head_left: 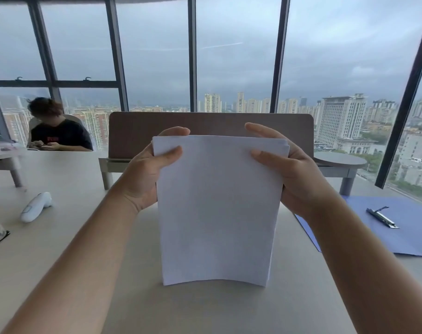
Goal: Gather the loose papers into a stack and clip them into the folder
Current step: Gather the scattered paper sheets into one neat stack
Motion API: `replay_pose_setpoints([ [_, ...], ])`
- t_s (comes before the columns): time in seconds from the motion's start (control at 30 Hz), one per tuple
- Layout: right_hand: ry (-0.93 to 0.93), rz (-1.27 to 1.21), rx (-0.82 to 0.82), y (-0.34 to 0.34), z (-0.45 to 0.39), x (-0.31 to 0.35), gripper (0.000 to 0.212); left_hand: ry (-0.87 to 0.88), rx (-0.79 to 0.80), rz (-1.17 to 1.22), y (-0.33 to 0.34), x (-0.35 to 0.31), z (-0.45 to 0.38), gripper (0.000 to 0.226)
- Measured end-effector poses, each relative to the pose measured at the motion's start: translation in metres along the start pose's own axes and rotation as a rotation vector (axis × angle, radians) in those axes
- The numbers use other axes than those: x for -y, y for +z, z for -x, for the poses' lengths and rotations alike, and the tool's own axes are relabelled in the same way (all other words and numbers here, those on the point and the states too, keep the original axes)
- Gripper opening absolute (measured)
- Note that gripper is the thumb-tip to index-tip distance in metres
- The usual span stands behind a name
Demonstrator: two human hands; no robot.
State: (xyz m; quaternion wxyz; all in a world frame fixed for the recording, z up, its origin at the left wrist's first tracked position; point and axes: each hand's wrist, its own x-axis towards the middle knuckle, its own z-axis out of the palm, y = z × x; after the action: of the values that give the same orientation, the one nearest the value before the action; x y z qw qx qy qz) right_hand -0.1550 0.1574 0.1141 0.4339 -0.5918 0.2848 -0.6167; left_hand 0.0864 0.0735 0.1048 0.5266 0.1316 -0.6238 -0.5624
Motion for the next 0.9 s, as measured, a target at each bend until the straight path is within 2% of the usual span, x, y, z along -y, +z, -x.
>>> replay_pose_setpoints([
  [0.1,-0.002,0.029,0.032,0.000,-0.003,0.002,0.019,-0.001,0.020,-0.005,-0.003,0.002,0.000,0.025],
  [0.2,0.003,0.003,0.049,-0.001,-0.004,-0.001,0.012,0.011,0.007,-0.026,-0.004,0.003,0.000,0.031],
  [0.4,0.004,-0.030,-0.007,-0.002,-0.004,-0.008,0.010,0.010,-0.040,-0.011,-0.001,0.003,-0.001,0.018],
  [0.73,-0.020,0.009,-0.081,-0.001,-0.001,-0.017,0.026,0.029,-0.099,-0.109,0.002,0.007,0.000,0.026],
  [0.83,0.016,0.001,-0.128,-0.003,0.010,-0.033,0.026,-0.060,-0.126,-0.073,-0.004,0.025,0.014,0.021],
  [0.9,0.063,0.057,-0.216,-0.004,0.022,-0.054,0.018,-0.178,-0.126,-0.087,-0.010,0.048,0.029,0.037],
])
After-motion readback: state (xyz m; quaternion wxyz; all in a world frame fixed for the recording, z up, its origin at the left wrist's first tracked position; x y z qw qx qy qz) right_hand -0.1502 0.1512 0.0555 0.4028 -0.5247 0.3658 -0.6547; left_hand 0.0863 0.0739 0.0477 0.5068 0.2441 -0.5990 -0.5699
